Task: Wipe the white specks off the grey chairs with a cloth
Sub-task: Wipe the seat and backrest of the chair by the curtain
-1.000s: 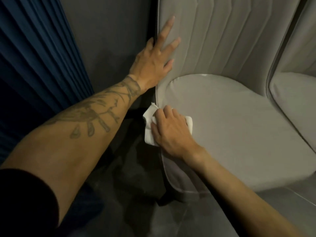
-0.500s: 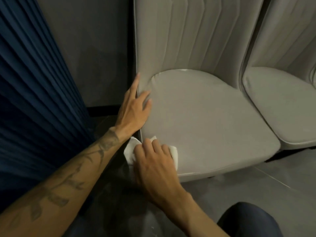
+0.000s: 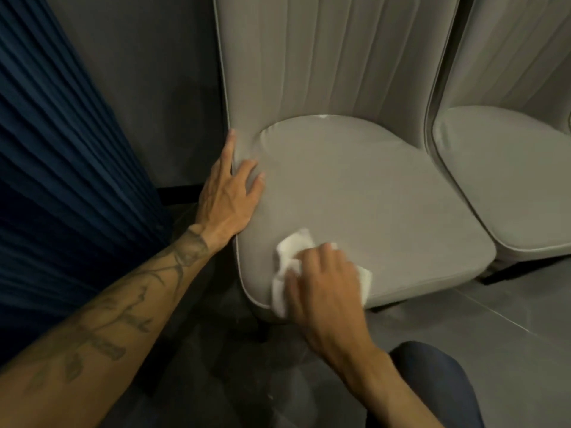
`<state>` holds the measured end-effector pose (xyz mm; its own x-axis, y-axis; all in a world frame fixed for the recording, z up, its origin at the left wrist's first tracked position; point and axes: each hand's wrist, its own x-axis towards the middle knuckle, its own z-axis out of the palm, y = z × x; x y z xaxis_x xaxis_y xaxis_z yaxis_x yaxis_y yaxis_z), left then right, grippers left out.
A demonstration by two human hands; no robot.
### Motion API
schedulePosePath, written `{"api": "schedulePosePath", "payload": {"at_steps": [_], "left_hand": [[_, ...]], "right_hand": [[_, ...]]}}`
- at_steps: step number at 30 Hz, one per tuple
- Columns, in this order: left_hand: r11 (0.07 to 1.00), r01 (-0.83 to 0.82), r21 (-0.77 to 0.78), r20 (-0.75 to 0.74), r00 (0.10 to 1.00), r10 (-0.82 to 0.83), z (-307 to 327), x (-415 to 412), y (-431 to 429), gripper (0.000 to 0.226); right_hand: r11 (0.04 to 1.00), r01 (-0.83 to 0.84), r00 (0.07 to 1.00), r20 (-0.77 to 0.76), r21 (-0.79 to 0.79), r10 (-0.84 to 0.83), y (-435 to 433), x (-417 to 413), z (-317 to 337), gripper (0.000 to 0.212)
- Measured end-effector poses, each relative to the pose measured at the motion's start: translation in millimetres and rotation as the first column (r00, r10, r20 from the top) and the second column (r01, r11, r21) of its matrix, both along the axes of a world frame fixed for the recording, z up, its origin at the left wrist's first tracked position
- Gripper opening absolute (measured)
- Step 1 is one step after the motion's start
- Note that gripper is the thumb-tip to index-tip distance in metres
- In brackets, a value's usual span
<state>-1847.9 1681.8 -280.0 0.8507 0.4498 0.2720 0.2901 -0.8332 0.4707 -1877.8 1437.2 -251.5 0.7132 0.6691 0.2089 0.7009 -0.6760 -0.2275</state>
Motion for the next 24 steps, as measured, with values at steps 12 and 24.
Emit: {"api": "schedulePosePath", "payload": {"at_steps": [12,24], "left_hand": [[0.988,-0.144,0.054,-0.185,0.971,0.152,21,-6,-37,0.05],[0.95,-0.287,0.127,-0.119,0.946,0.302,23,3,-89,0.06]], "right_hand": [[0.971,0.237,0.971,-0.009,-0.016,-0.237,-83,204,7,0.028],[0.957,0.282,0.956,0.062,0.067,-0.286,30,301,3,0.023]]}}
